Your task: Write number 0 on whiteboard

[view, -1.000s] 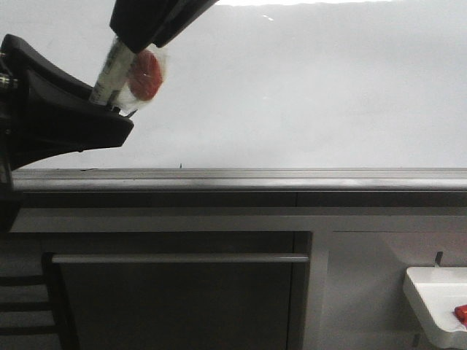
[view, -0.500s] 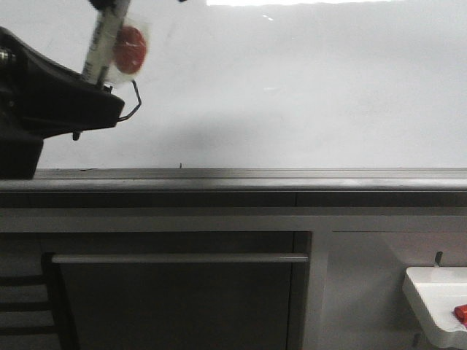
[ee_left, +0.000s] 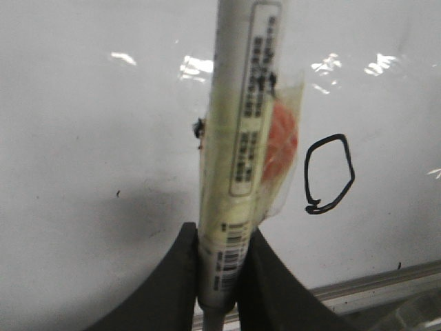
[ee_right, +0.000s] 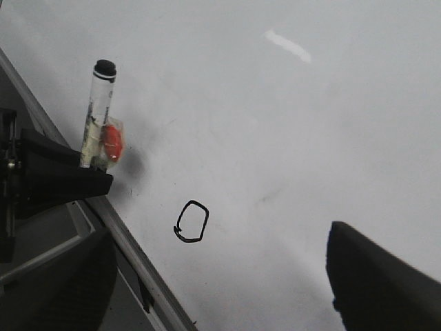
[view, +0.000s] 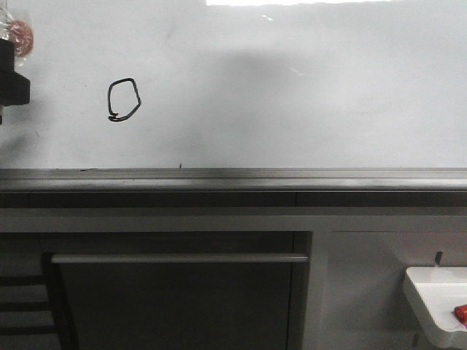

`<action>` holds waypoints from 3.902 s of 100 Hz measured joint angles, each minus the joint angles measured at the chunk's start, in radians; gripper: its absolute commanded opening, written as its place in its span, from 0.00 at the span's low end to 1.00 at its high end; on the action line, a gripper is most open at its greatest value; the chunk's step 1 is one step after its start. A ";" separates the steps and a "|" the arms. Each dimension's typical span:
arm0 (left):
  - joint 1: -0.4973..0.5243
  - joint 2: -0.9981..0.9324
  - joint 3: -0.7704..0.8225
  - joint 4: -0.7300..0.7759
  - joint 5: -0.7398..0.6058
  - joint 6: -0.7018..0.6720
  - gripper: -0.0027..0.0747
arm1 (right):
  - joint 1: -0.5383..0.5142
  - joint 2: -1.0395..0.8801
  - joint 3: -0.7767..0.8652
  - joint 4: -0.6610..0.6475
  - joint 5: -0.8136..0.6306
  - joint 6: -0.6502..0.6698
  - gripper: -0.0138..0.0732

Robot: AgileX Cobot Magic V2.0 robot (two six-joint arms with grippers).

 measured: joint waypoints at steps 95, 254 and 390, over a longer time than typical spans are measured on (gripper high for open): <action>0.002 0.178 -0.220 -0.145 0.305 -0.008 0.01 | 0.000 0.000 0.000 0.002 0.018 0.000 0.80; 0.002 -0.535 -0.163 0.071 0.310 -0.006 0.01 | -0.025 -0.469 0.450 -0.008 -0.268 0.000 0.10; 0.002 -1.014 0.151 0.182 0.288 0.006 0.01 | -0.025 -0.904 1.019 -0.019 -0.453 -0.002 0.09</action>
